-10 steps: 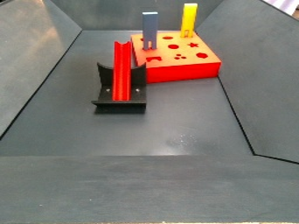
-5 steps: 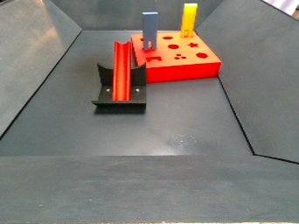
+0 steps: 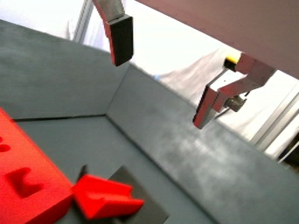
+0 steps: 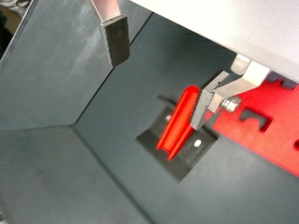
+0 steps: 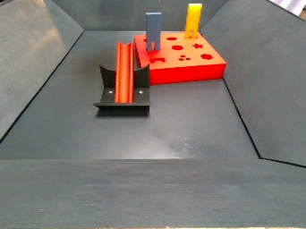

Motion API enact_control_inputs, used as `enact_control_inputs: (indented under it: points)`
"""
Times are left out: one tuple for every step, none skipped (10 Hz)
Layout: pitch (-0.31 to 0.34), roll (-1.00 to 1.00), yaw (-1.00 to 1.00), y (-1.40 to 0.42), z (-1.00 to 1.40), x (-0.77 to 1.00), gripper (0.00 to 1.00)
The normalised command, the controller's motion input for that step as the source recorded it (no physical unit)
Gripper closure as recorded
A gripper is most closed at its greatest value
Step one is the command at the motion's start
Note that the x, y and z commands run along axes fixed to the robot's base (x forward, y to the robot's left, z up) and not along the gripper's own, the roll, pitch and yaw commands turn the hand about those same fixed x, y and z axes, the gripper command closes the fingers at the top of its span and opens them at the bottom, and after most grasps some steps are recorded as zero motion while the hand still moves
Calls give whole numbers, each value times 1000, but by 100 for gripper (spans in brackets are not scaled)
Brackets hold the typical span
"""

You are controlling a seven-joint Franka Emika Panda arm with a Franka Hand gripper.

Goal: Pick up the arch object. Move up. Place the arch object on the fixture. Regrasp the arch object. Move to above the board. Insert the arch object.
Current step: Regrasp the arch object.

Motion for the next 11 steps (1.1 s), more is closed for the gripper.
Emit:
enact_control_inputs:
  points:
    - [181, 1000, 164, -46, -7, 94, 0]
    - [172, 806, 194, -49, -8, 100, 0]
    - [143, 546, 212, -51, -11, 101, 0]
    - [115, 364, 222, -48, -7, 101, 0]
    - [78, 251, 224, -36, 4, 93, 0]
    - [39, 197, 218, -39, -3, 82, 0]
    - [1, 172, 203, -49, -7, 75, 0]
    - [-33, 63, 150, 44, -1000, 31, 0]
    - [-35, 62, 136, 45, -1000, 31, 0]
    - [-74, 53, 104, 44, -1000, 43, 0]
    - [-99, 49, 86, 42, -1000, 48, 0]
